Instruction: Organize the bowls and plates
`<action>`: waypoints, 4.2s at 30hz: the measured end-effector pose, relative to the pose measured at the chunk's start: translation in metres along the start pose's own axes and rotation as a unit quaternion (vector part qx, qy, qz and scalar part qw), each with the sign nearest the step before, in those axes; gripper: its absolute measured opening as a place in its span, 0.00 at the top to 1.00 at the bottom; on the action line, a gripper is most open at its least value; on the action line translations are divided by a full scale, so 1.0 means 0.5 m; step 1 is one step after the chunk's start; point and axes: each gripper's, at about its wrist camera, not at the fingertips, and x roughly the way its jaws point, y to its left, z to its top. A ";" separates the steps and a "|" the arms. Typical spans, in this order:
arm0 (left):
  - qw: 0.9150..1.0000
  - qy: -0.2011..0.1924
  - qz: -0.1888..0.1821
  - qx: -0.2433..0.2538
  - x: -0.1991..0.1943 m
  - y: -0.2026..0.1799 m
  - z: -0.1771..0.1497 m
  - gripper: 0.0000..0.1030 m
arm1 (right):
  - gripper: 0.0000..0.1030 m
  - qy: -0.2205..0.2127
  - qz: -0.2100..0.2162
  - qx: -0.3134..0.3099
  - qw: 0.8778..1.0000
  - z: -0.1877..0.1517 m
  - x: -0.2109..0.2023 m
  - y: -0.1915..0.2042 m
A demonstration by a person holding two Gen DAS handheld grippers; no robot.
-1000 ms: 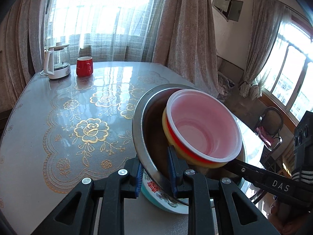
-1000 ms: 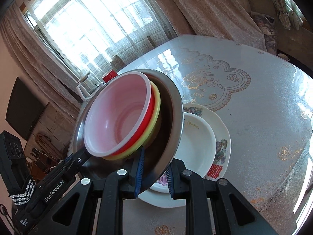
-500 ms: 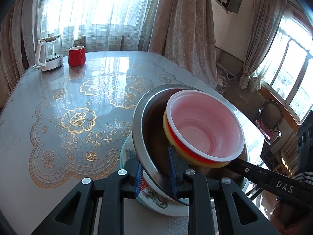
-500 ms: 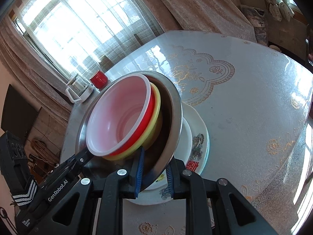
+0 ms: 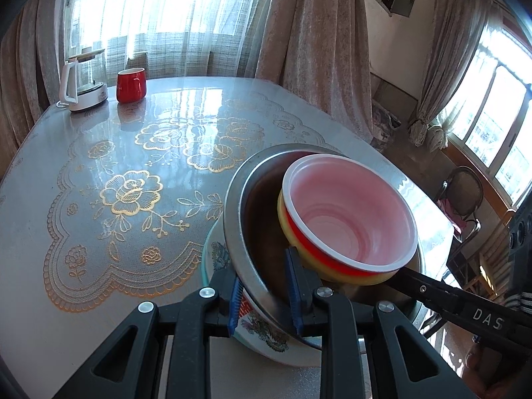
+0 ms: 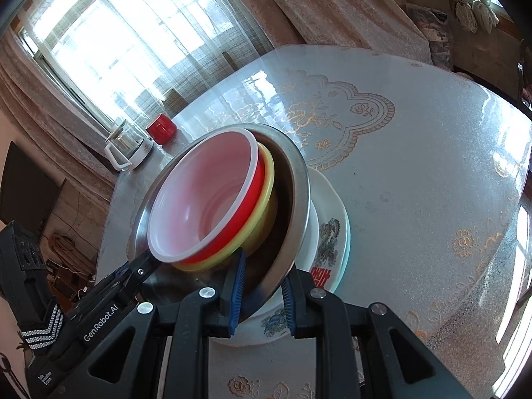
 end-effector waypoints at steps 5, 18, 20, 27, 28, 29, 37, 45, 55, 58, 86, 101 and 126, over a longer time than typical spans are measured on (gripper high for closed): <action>1.000 0.004 0.001 -0.001 0.005 0.001 0.000 0.76 | 0.80 0.003 0.000 0.002 1.000 0.002 0.005 0.000; 1.000 0.023 0.011 -0.007 0.032 0.012 -0.006 0.76 | 0.80 0.025 -0.001 0.015 1.000 0.004 0.043 -0.004; 1.000 0.027 0.010 -0.009 0.036 0.013 -0.008 0.76 | 0.79 0.028 -0.002 0.017 0.999 0.005 0.048 -0.004; 0.999 0.035 0.007 -0.016 0.049 0.021 -0.013 0.76 | 0.78 0.030 -0.001 0.019 0.999 0.005 0.058 -0.004; 0.999 0.034 0.004 -0.018 0.049 0.023 -0.013 0.76 | 0.78 0.032 0.001 0.020 0.999 0.006 0.059 -0.005; 0.999 0.033 0.004 -0.018 0.048 0.024 -0.014 0.76 | 0.77 0.032 0.003 0.024 0.999 0.006 0.057 -0.007; 0.999 0.032 0.003 -0.017 0.038 0.025 -0.018 0.75 | 0.77 0.025 0.013 0.038 0.999 0.002 0.040 -0.023; 0.999 0.030 0.018 -0.009 0.039 0.020 -0.014 0.75 | 0.82 0.020 0.004 0.023 1.000 -0.003 0.036 -0.019; 0.999 0.003 0.044 0.018 -0.001 0.014 -0.027 0.64 | 0.76 0.011 0.015 0.036 0.999 -0.008 0.023 -0.028; 0.998 -0.015 0.053 0.024 -0.025 0.016 -0.035 0.53 | 0.73 0.000 0.010 0.027 1.000 -0.015 0.010 -0.024; 0.992 -0.045 0.107 0.043 -0.153 -0.005 -0.194 0.00 | 0.47 -0.125 -0.088 -0.098 0.983 -0.186 -0.111 0.034; 0.987 -0.075 0.138 0.034 -0.197 0.003 -0.239 0.00 | 0.28 -0.148 -0.103 -0.121 0.976 -0.277 -0.130 0.047; 0.978 -0.072 0.185 0.059 -0.194 -0.006 -0.257 0.00 | 0.28 -0.130 -0.107 -0.115 0.979 -0.298 -0.127 0.033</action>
